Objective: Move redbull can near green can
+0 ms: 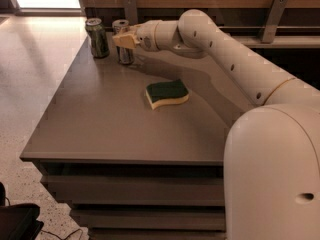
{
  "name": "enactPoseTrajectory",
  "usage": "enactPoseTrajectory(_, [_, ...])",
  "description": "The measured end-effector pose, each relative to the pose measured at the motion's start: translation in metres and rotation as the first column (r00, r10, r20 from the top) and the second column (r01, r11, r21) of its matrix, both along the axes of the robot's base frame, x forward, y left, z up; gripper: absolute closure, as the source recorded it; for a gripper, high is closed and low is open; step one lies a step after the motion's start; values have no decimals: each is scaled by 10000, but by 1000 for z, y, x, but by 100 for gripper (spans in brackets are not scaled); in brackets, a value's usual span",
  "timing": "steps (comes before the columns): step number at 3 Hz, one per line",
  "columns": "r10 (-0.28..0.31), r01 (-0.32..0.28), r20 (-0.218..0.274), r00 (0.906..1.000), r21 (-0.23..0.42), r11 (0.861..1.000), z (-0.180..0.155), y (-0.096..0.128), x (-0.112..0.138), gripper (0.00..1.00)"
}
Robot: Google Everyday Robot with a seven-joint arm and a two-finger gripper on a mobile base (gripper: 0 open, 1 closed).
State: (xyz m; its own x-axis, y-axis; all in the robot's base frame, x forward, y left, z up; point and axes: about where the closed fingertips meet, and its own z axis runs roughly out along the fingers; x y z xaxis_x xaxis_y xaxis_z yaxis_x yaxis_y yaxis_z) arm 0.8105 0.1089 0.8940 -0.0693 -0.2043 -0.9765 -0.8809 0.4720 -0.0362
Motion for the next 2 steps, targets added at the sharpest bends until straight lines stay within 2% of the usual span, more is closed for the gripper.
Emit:
enactPoseTrajectory(1, [45,-45,-17,10000,4,10000,-1,3,-1,12])
enactPoseTrajectory(2, [83,-83,-31,10000,8,10000,-2,6,-1,0])
